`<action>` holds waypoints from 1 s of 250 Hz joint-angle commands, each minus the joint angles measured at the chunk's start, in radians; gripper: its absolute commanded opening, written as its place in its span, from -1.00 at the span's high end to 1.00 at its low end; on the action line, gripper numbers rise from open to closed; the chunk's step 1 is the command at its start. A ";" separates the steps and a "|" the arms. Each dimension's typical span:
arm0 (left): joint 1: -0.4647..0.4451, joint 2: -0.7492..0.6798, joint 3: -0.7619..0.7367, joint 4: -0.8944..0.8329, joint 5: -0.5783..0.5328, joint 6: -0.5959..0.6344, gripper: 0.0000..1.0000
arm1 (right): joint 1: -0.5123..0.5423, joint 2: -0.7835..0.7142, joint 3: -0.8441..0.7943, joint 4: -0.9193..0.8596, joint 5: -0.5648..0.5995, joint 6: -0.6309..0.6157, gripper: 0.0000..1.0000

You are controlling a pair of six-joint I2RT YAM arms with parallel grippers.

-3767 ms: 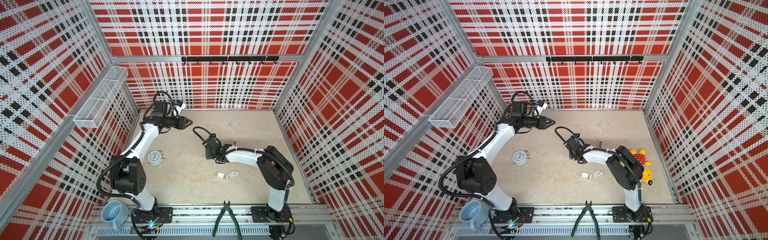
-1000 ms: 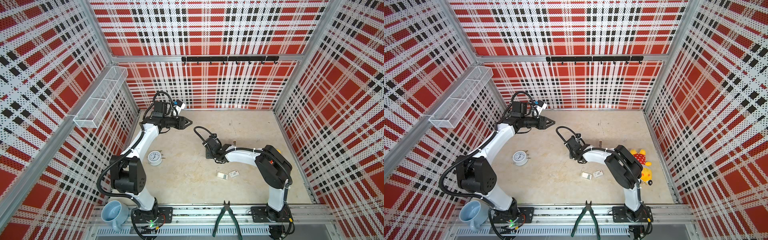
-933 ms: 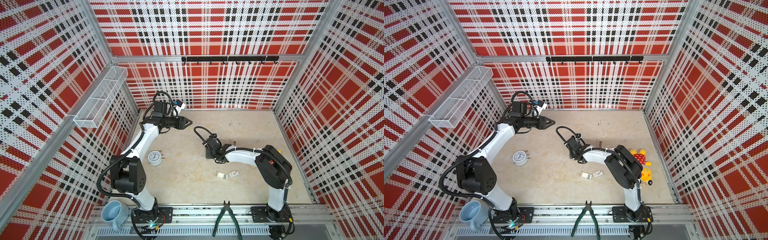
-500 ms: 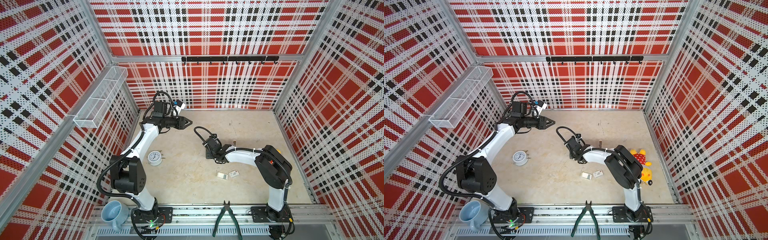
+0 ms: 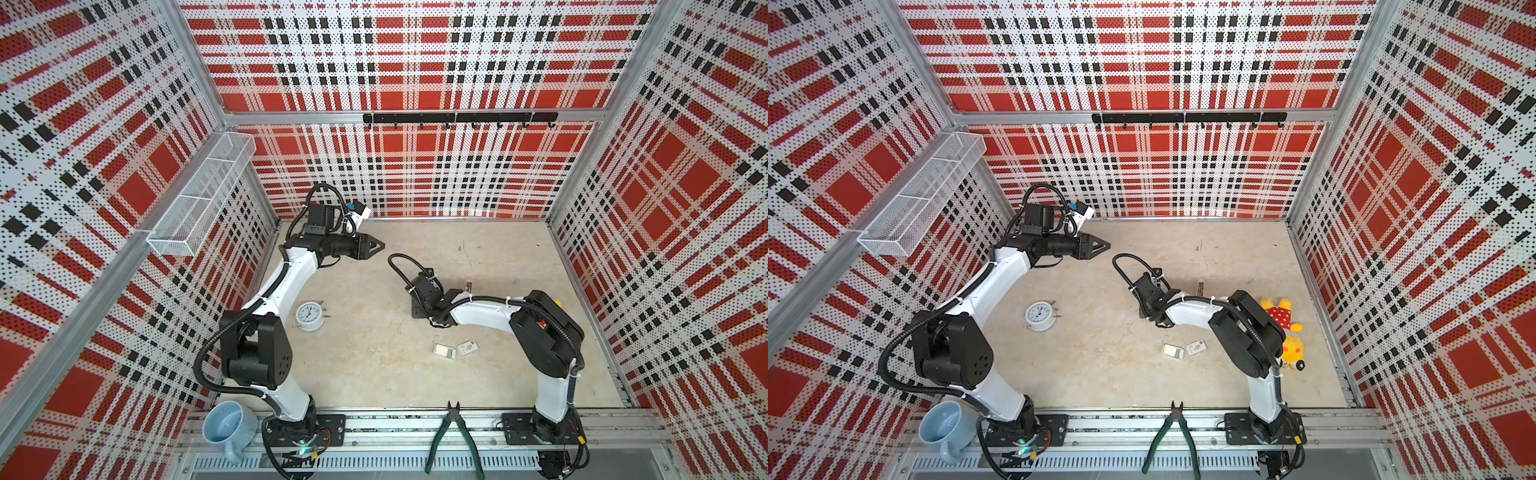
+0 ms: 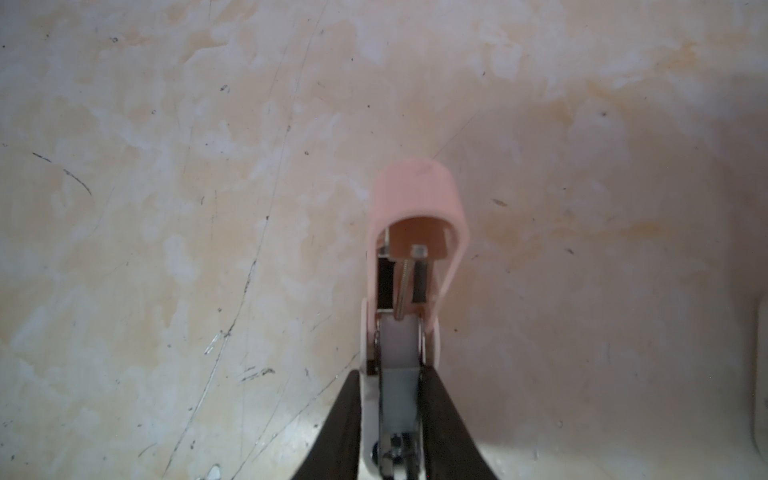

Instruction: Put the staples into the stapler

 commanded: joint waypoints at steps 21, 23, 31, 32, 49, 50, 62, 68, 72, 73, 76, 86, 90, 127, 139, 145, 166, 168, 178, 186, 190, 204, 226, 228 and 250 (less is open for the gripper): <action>0.012 -0.003 -0.002 0.013 0.019 -0.013 0.11 | -0.001 -0.028 0.003 0.013 0.010 -0.016 0.37; 0.012 -0.003 -0.002 0.013 0.019 -0.013 0.11 | -0.001 -0.029 0.004 0.012 0.011 -0.017 0.36; 0.012 -0.003 -0.001 0.013 0.019 -0.014 0.11 | -0.002 -0.032 0.005 0.010 0.011 -0.019 0.35; 0.012 -0.003 -0.001 0.013 0.019 -0.014 0.11 | -0.001 -0.032 0.006 0.010 0.011 -0.019 0.35; 0.013 -0.005 0.001 0.013 0.018 -0.016 0.11 | -0.001 -0.039 0.007 0.010 0.011 -0.023 0.34; 0.012 -0.005 0.000 0.013 0.018 -0.016 0.11 | -0.001 -0.039 0.007 0.010 0.010 -0.023 0.34; 0.012 -0.006 0.001 0.013 0.019 -0.018 0.11 | 0.000 -0.043 0.006 0.015 0.009 -0.028 0.33; 0.012 -0.006 0.001 0.013 0.018 -0.017 0.11 | 0.000 -0.045 0.006 0.019 0.009 -0.031 0.33; 0.012 -0.008 0.001 0.012 0.019 -0.019 0.11 | 0.001 -0.046 0.007 0.019 0.007 -0.031 0.33; 0.013 -0.008 0.000 0.013 0.019 -0.020 0.11 | 0.000 -0.045 0.007 0.019 0.007 -0.031 0.33; 0.013 -0.008 0.001 0.013 0.019 -0.019 0.11 | 0.000 -0.045 0.007 0.018 0.007 -0.032 0.33; 0.012 -0.009 0.000 0.013 0.018 -0.019 0.11 | 0.000 -0.047 0.010 0.019 0.006 -0.034 0.32; 0.012 -0.009 0.001 0.013 0.017 -0.020 0.11 | 0.000 -0.047 0.010 0.020 0.003 -0.036 0.32; 0.012 -0.011 0.001 0.012 0.016 -0.019 0.11 | 0.004 -0.050 0.018 0.021 0.002 -0.043 0.31; 0.013 -0.011 0.000 0.013 0.015 -0.019 0.10 | 0.005 -0.050 0.022 0.019 0.002 -0.045 0.30; 0.012 -0.010 0.000 0.013 0.017 -0.019 0.11 | 0.006 -0.050 0.024 0.018 0.002 -0.046 0.30; 0.012 -0.011 0.001 0.012 0.016 -0.019 0.11 | 0.007 -0.056 0.022 0.013 0.010 -0.049 0.29; 0.011 -0.011 0.000 0.012 0.016 -0.020 0.11 | 0.008 -0.057 0.022 0.013 0.011 -0.049 0.29; 0.012 -0.011 0.002 0.012 0.016 -0.019 0.11 | 0.008 -0.064 0.017 0.017 0.012 -0.052 0.29; 0.013 -0.011 0.002 0.013 0.015 -0.019 0.11 | 0.007 -0.070 0.012 0.023 0.007 -0.058 0.29; 0.012 -0.011 0.004 0.013 0.015 -0.019 0.11 | 0.008 -0.074 0.009 0.027 0.004 -0.062 0.29; 0.013 -0.014 0.007 0.013 0.017 -0.020 0.11 | 0.008 -0.089 -0.003 0.047 -0.010 -0.080 0.28; 0.012 -0.012 0.015 0.001 0.015 -0.012 0.11 | 0.005 -0.108 -0.025 0.091 -0.045 -0.112 0.28; 0.012 -0.012 0.016 0.001 0.015 -0.012 0.11 | 0.005 -0.109 -0.025 0.094 -0.047 -0.116 0.27; 0.012 -0.010 0.021 -0.007 0.011 -0.008 0.11 | 0.005 -0.106 -0.022 0.109 -0.064 -0.142 0.25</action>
